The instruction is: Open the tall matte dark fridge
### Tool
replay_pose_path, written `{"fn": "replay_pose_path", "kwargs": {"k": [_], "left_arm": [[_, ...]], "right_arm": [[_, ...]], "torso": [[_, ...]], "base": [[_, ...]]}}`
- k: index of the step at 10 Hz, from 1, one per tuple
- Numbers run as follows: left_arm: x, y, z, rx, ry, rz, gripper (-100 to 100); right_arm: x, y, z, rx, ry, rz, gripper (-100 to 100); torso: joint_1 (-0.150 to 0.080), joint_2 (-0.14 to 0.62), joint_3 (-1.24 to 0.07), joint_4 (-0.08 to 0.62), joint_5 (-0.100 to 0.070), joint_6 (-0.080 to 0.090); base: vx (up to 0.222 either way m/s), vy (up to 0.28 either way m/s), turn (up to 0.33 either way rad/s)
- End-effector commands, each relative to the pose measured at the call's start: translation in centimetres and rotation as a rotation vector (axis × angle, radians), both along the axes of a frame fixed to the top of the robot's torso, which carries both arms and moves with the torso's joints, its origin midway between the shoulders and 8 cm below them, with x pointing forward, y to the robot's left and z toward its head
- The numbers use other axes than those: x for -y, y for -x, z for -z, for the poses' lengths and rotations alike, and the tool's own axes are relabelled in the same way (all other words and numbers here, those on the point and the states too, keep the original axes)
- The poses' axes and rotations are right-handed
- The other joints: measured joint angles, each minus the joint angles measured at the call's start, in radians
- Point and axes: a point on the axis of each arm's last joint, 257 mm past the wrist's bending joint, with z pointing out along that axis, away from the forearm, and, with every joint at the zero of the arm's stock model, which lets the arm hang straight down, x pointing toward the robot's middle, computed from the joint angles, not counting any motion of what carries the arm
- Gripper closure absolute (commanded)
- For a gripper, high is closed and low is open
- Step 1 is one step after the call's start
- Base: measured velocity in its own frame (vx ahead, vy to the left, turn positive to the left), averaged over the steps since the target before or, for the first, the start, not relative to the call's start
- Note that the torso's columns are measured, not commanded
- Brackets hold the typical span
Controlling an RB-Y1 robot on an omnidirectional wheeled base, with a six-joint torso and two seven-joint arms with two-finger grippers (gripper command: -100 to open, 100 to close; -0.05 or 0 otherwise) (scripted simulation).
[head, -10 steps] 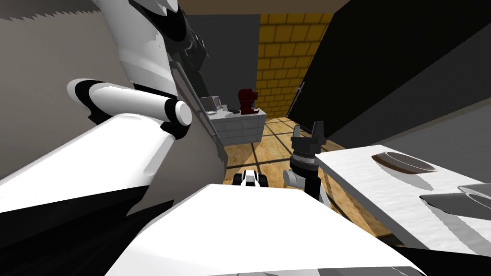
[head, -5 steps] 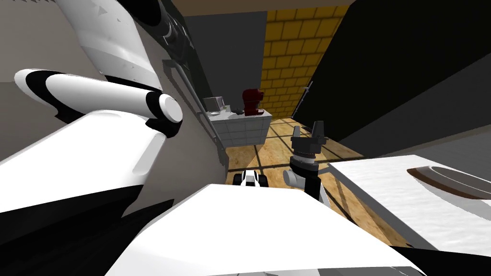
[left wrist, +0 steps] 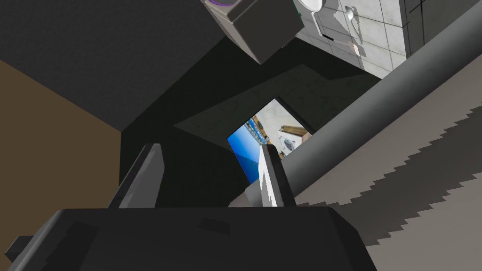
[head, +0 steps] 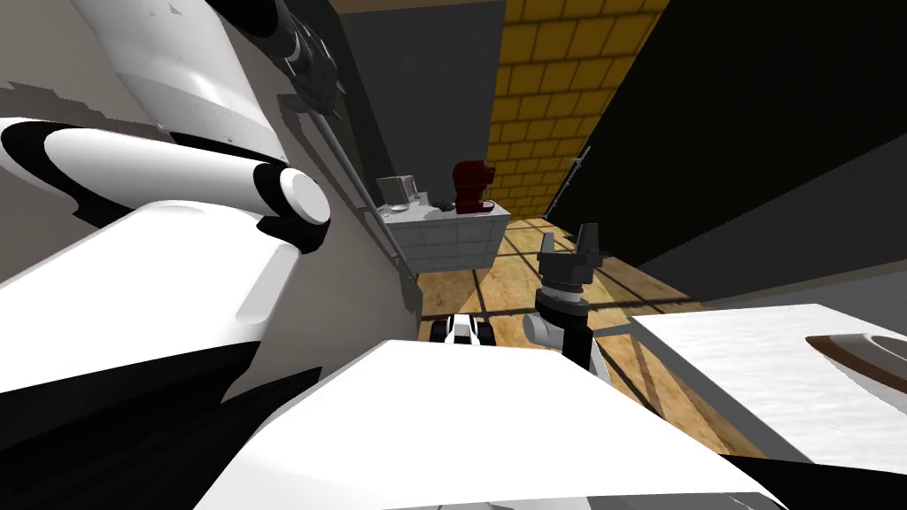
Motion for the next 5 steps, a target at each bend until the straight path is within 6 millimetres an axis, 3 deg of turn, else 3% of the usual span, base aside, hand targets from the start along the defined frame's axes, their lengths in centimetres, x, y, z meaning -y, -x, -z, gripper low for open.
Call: {"fn": "replay_pose_path", "kwargs": {"k": [1, 3, 4, 5], "left_arm": [[3.6, -0.5, -0.1, 0.000, 0.002, 0.081, 100], [6.0, -0.7, -0.1, 0.000, 0.003, 0.136, 100], [8.4, -0.8, -0.2, -0.001, 0.003, 0.190, 100], [9.6, -0.8, -0.2, -0.001, 0.003, 0.217, 100]], "right_arm": [[0.0, 0.0, 0.0, 0.000, 0.000, 0.000, 0], [0.0, 0.0, 0.0, 0.000, 0.000, 0.000, 0], [0.0, 0.0, 0.0, 0.000, 0.000, 0.000, 0], [0.0, 0.0, 0.0, 0.000, 0.000, 0.000, 0]], "torso": [[-0.001, 0.003, 0.002, 0.000, 0.000, 0.001], [0.000, 0.000, 0.000, 0.000, 0.000, 0.000], [0.002, -0.004, -0.003, -0.001, 0.001, 0.000], [0.002, -0.007, -0.005, -0.003, 0.001, 0.000]], "base": [[-0.199, -0.075, -0.154], [-0.215, -0.100, -0.111], [-0.207, -0.117, -0.181], [-0.237, -0.107, -0.152]]}}
